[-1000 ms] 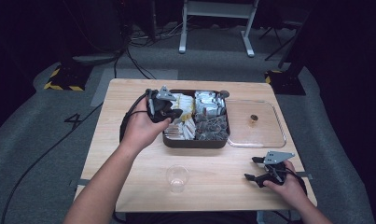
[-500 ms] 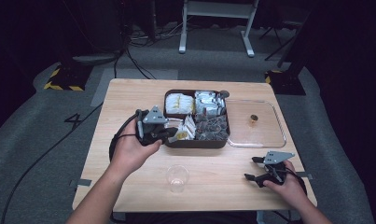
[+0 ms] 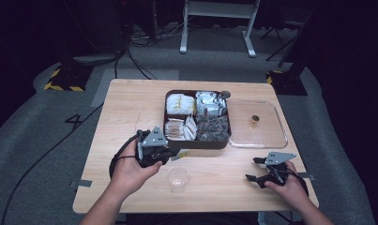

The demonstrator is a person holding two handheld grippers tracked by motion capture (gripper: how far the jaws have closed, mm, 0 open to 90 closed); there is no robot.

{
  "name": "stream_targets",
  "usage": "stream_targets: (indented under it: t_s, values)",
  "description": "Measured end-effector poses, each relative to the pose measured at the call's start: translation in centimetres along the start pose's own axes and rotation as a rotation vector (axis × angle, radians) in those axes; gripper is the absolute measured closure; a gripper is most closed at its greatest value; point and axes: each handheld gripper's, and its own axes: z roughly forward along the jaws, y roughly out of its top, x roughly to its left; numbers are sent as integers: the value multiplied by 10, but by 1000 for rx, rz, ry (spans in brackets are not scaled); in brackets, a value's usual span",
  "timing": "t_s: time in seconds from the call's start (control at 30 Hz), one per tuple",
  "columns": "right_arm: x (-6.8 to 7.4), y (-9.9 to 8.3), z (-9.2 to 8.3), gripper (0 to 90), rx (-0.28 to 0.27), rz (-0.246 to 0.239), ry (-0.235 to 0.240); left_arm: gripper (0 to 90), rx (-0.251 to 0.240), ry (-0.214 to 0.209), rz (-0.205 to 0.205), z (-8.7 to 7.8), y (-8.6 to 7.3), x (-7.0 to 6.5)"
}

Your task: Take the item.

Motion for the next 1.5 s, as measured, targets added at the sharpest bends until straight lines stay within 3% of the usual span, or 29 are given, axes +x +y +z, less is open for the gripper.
stream_targets:
  t_s: [0.33,0.77,0.8,0.83,1.07,1.17,1.43,1.5]
  values:
    - [0,0,0,191,0,0,0,900,15,-55,16,8,-19,-15]
    - [0,0,0,191,1,2,0,900,5,-99,-3,15,-39,-15]
    - [0,0,0,191,0,0,0,881,-3,-103,-12,15,-40,-14]
    - [0,0,0,191,0,0,0,768,-5,-119,-23,15,-41,-14]
    - [0,0,0,191,1,1,0,678,-2,-136,-20,19,-44,-15]
    - [0,0,0,191,1,1,1,598,-7,-114,-10,19,-45,-15]
    - [0,0,0,191,1,1,0,486,-42,-84,-8,13,-39,-12]
    - [0,0,0,191,1,1,0,448,-50,-51,4,9,-37,-9]
